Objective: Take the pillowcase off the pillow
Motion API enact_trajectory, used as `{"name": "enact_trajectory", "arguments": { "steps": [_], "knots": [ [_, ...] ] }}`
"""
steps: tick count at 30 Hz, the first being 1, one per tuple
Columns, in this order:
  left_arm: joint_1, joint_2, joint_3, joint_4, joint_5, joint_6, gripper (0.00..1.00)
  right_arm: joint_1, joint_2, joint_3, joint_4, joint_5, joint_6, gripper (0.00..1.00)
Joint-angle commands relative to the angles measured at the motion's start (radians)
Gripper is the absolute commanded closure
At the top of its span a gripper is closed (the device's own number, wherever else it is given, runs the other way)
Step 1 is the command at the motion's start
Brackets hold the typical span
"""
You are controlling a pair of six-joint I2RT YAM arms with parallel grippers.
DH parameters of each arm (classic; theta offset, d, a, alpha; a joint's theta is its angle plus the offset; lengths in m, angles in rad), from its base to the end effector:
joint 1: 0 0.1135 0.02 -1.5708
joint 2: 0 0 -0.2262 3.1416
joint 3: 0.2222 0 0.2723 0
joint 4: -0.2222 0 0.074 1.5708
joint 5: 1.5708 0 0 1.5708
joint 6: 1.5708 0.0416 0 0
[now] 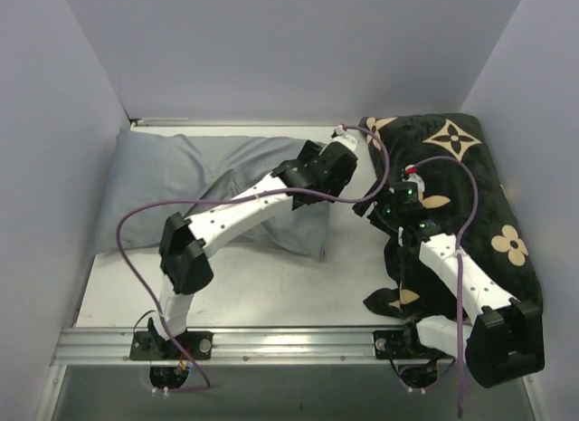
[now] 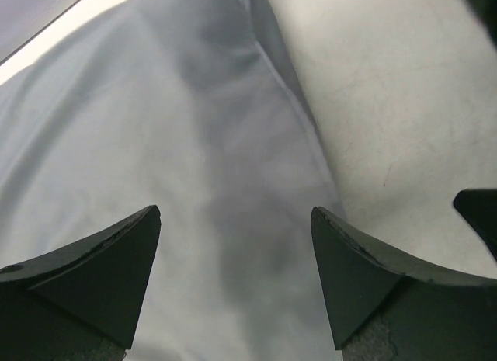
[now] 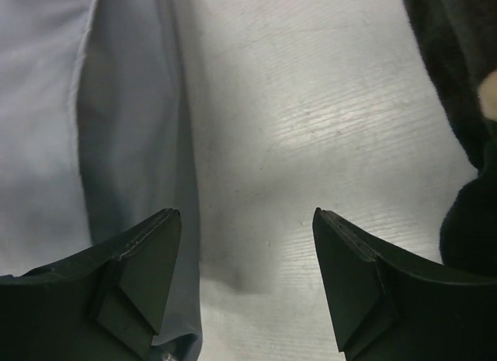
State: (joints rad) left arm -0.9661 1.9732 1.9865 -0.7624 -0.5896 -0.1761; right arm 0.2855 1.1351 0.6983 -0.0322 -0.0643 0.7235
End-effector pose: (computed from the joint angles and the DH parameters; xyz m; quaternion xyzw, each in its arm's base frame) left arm 0.2765 -0.3594 0.3112 0.2305 0.8543 0.0175 0.4655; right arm 0.2810 0.0853 0.2084 0.1686 0.8349 0.2769 0.4448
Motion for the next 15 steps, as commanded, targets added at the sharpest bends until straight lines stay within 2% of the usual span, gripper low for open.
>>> {"name": "enact_trajectory", "arguments": {
  "steps": [1,7,11,15],
  "knots": [
    [-0.032,0.044,0.129,-0.049,-0.114,0.055,0.13,-0.069,-0.032,-0.046,0.025,-0.104,0.036,0.31],
    [-0.077,0.173,0.225,-0.089,-0.185,0.104,0.12,-0.115,-0.115,-0.123,0.068,-0.14,0.083,0.31],
    [-0.088,0.217,0.253,-0.098,-0.208,0.107,0.12,-0.149,-0.188,-0.151,0.063,-0.138,0.096,0.23],
    [-0.094,0.251,0.256,-0.098,-0.216,0.109,0.12,-0.197,-0.251,-0.164,0.037,-0.163,0.099,0.21]
  ]
}}
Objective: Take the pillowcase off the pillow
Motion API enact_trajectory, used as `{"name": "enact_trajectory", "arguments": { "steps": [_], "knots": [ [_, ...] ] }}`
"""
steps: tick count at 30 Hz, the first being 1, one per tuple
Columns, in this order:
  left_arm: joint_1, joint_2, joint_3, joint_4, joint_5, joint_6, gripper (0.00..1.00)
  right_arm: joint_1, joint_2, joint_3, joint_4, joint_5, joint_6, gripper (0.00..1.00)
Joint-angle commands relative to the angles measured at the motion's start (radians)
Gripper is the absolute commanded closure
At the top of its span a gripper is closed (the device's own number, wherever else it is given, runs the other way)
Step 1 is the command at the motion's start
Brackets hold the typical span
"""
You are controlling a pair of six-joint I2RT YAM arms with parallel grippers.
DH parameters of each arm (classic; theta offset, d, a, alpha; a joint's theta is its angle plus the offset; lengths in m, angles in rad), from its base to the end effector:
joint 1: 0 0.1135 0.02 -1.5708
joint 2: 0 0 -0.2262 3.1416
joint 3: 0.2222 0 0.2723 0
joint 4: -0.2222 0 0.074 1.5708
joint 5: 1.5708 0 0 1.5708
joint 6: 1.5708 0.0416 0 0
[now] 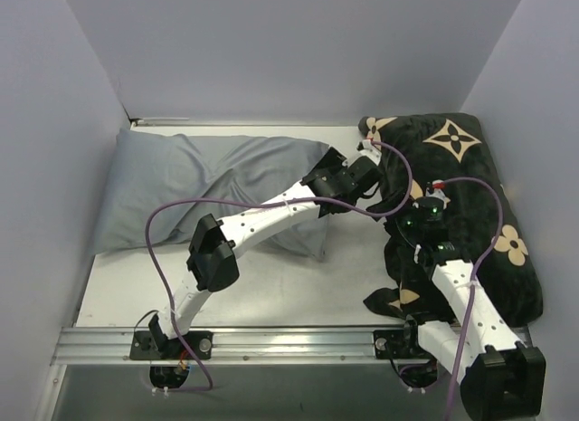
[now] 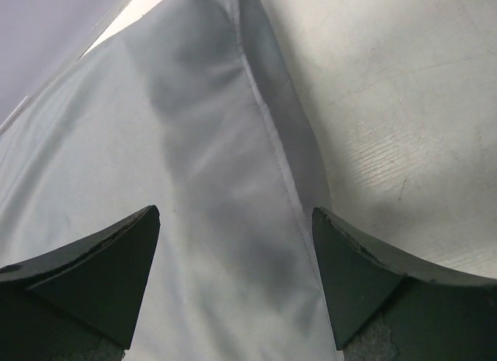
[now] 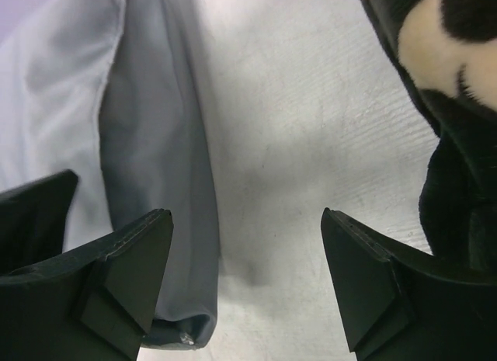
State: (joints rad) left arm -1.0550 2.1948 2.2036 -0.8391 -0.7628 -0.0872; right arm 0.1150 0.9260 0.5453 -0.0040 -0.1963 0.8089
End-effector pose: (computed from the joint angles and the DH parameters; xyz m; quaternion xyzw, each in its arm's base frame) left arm 0.2654 -0.4099 0.2826 0.2833 0.8286 0.1104 0.4701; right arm 0.2567 0.0378 0.2082 0.2291 0.7947 0.3206 0.4617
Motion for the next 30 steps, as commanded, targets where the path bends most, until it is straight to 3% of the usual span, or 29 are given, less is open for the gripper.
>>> {"name": "enact_trajectory", "arguments": {
  "steps": [1,13,16,20,21,25,30],
  "knots": [
    [-0.007,0.04,0.039,-0.022,-0.047,0.018,0.12,-0.043,-0.053,-0.013,0.009,-0.032,0.016,0.21],
    [-0.017,0.094,0.024,-0.02,-0.113,0.004,0.13,-0.071,-0.128,-0.022,-0.057,-0.038,0.004,0.2],
    [-0.017,0.098,0.022,-0.02,-0.139,0.001,0.2,-0.075,-0.134,-0.024,-0.06,-0.04,0.001,0.2],
    [-0.017,0.102,0.013,-0.02,-0.174,0.003,0.42,-0.077,-0.134,-0.021,-0.062,-0.051,-0.002,0.2],
    [-0.016,0.1,0.01,-0.02,-0.182,-0.005,0.61,-0.077,-0.134,-0.021,-0.06,-0.051,-0.005,0.2],
    [-0.01,0.059,-0.01,-0.017,-0.194,-0.031,1.0,-0.077,-0.134,-0.019,-0.063,-0.058,-0.016,0.21],
    [-0.01,0.008,-0.016,-0.018,-0.225,-0.048,1.0,-0.077,-0.107,-0.005,-0.057,-0.078,-0.037,0.21]
  ]
}}
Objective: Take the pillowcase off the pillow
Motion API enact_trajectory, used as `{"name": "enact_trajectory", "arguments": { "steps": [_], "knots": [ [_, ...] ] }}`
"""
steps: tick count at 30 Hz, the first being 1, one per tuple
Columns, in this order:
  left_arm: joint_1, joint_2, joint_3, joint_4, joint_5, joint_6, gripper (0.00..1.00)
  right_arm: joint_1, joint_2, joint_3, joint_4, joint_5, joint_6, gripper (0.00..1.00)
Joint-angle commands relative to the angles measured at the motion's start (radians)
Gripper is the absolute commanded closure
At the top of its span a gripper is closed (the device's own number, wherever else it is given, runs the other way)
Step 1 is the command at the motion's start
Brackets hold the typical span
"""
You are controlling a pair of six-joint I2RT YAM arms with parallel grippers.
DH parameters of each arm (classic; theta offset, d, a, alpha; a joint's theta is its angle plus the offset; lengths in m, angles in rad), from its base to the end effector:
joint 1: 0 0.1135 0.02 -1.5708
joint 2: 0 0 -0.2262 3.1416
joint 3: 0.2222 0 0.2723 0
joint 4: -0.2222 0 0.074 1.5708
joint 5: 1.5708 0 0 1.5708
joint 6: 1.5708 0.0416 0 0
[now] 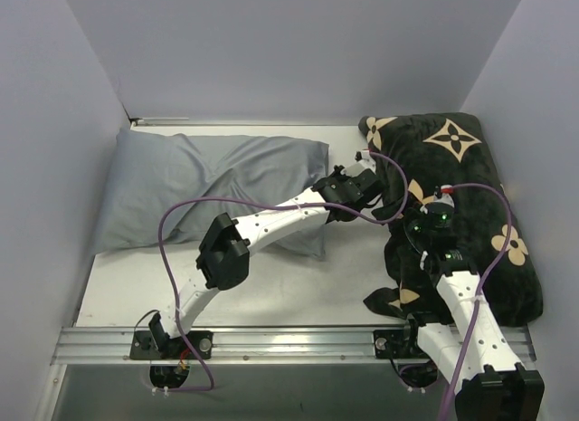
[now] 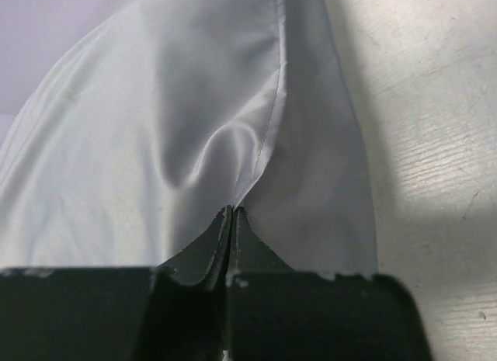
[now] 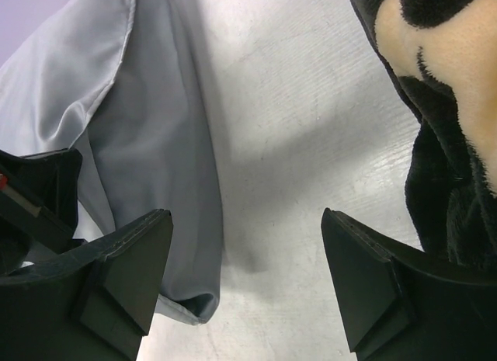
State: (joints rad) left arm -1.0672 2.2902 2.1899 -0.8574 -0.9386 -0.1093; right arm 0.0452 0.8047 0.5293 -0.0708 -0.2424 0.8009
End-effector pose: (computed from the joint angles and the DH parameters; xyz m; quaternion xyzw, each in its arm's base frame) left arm 0.2688 -0.4183 0.2361 0.2707 0.8175 0.2093 0.4632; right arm 0.2420 0.0209 0.2232 0.2351 0.7807 0.3244 0.4796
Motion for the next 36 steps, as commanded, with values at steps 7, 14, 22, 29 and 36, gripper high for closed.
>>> {"name": "enact_trajectory", "arguments": {
  "steps": [7,14,22,29,36],
  "knots": [
    [0.015,-0.222,-0.056,0.0,-0.034,-0.07,1.0,0.024,0.1,0.034,0.052,-0.051,-0.06,0.2],
    [0.056,-0.371,-0.188,0.0,-0.008,-0.15,1.0,0.18,0.261,0.104,0.134,-0.012,-0.077,0.19],
    [0.182,-0.612,-0.54,0.063,0.101,-0.254,1.0,0.321,0.454,0.293,0.207,-0.031,-0.106,0.18],
    [0.291,-0.741,-0.82,0.211,0.302,-0.351,1.0,0.447,0.611,0.486,0.148,0.018,-0.14,0.14],
    [0.384,-0.71,-0.952,0.349,0.48,-0.418,1.0,0.487,0.754,0.562,0.028,0.081,-0.149,0.31]
  ]
}}
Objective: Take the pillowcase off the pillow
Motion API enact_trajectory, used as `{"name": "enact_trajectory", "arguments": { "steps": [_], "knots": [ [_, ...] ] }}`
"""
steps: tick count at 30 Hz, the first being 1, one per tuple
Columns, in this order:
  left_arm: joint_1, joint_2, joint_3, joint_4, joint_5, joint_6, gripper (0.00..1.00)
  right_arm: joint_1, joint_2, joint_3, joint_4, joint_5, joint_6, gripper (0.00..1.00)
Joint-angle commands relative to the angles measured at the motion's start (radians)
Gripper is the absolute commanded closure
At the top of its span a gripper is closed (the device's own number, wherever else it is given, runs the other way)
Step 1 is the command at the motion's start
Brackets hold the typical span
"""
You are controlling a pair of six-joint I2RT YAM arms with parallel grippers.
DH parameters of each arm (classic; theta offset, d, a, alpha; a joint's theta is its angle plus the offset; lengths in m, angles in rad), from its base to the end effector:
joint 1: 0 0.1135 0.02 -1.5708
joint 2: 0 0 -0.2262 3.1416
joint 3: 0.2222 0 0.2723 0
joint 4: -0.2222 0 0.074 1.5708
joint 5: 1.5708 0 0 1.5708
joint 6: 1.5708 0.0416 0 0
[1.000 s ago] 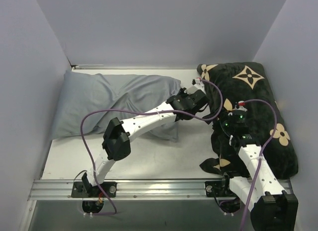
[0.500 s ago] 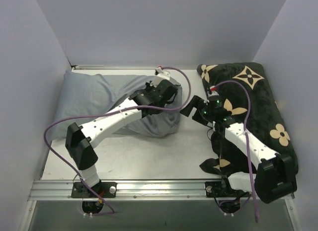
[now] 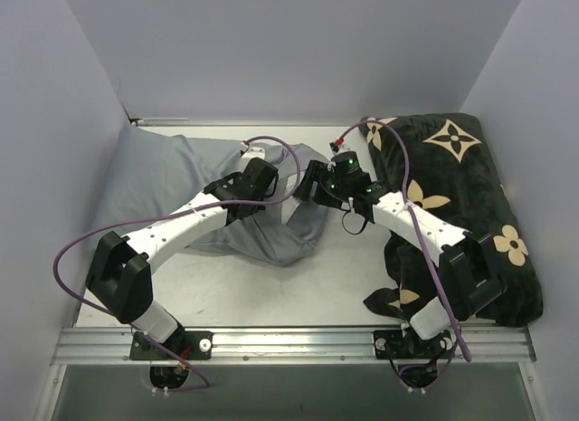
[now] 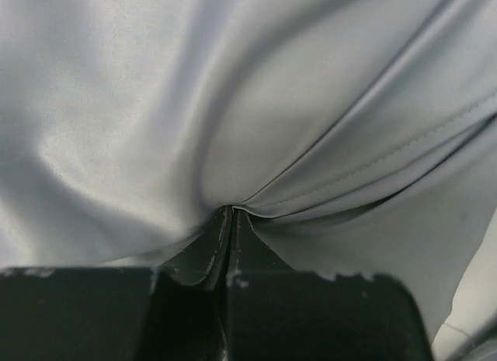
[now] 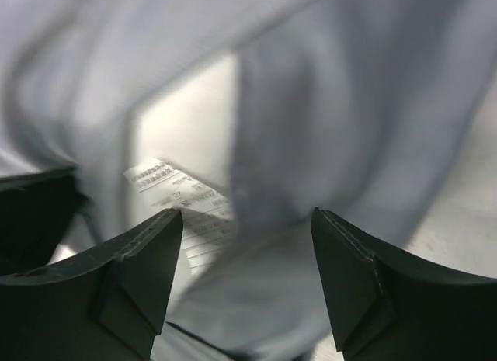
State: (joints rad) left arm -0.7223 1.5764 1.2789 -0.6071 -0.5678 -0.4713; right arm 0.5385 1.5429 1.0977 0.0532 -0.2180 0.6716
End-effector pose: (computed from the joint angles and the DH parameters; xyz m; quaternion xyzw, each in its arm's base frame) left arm 0.2850 -0.2214 0.2335 0.0227 0.9115 0.0425 0.4084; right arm 0.3260 0.2053 0.2356 -0.0054 0.8285 0.3887 0.4030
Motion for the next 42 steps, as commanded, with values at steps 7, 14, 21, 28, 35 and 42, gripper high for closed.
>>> {"name": "enact_trajectory", "arguments": {
  "steps": [7,14,21,28,35,42],
  "knots": [
    [0.06,0.083,-0.059,0.181,0.154,-0.113,1.0,-0.018,-0.073,-0.189,-0.151,0.117,-0.033,0.83],
    [0.089,0.122,-0.041,0.216,0.184,-0.136,1.0,-0.133,-0.119,-0.413,-0.139,0.054,-0.017,0.98],
    [0.095,0.139,-0.013,0.242,0.262,-0.095,1.0,-0.088,0.049,-0.405,-0.003,0.009,-0.01,0.9],
    [0.083,0.105,-0.098,0.294,0.333,-0.098,1.0,-0.041,0.049,-0.372,0.062,-0.001,-0.046,0.38],
    [0.058,0.093,-0.125,0.297,0.338,-0.098,1.0,-0.051,-0.122,-0.398,-0.039,0.057,-0.017,0.34],
    [0.052,0.094,-0.113,0.294,0.344,-0.087,1.0,-0.098,-0.404,-0.429,-0.187,0.094,-0.01,0.31]
  ]
}}
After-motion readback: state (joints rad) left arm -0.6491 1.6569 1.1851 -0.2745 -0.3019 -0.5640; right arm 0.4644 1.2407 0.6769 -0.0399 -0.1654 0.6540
